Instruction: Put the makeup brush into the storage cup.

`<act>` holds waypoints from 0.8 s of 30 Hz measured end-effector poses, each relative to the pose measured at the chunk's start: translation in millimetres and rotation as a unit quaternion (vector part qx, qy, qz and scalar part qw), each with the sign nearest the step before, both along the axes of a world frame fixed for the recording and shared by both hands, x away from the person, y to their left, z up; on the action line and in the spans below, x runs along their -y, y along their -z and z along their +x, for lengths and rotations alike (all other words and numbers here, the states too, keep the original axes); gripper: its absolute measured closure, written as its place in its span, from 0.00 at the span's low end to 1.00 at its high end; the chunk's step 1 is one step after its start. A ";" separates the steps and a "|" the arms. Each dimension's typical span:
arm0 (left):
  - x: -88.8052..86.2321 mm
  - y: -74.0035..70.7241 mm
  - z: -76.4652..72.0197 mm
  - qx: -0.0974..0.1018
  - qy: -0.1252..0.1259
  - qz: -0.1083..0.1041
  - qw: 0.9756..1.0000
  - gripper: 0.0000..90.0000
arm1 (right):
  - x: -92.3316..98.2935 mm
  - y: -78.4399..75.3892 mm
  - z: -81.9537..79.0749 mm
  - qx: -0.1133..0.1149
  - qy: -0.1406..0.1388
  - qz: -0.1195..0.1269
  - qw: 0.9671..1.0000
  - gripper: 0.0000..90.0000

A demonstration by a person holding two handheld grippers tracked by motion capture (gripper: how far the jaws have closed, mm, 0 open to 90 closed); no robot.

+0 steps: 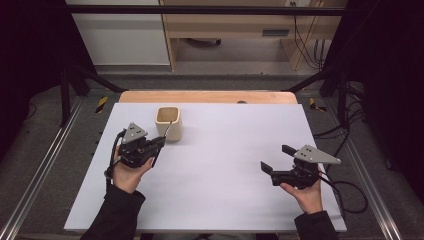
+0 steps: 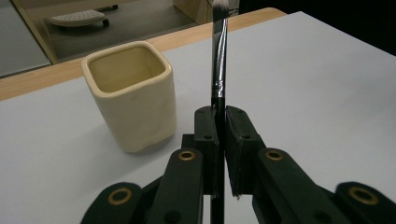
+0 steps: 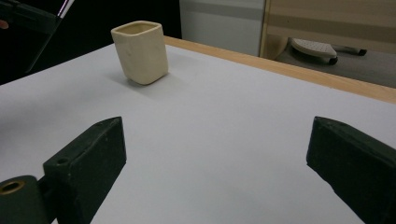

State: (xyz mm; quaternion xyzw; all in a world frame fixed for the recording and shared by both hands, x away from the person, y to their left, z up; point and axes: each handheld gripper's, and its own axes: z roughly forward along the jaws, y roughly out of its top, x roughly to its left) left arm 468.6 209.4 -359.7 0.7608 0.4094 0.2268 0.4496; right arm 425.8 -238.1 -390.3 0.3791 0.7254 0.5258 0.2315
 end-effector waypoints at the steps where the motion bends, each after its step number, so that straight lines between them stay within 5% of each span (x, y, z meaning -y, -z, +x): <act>1: -0.9 -1.1 0.1 0.002 -0.001 -0.001 1.000 0.93 | 0.2 -0.1 0.0 0.001 0.000 0.000 1.000 0.06; 24: -1.5 -18.1 16.8 0.030 -0.008 -0.026 0.999 0.93 | -0.3 0.4 0.0 -0.001 0.002 0.002 1.000 0.05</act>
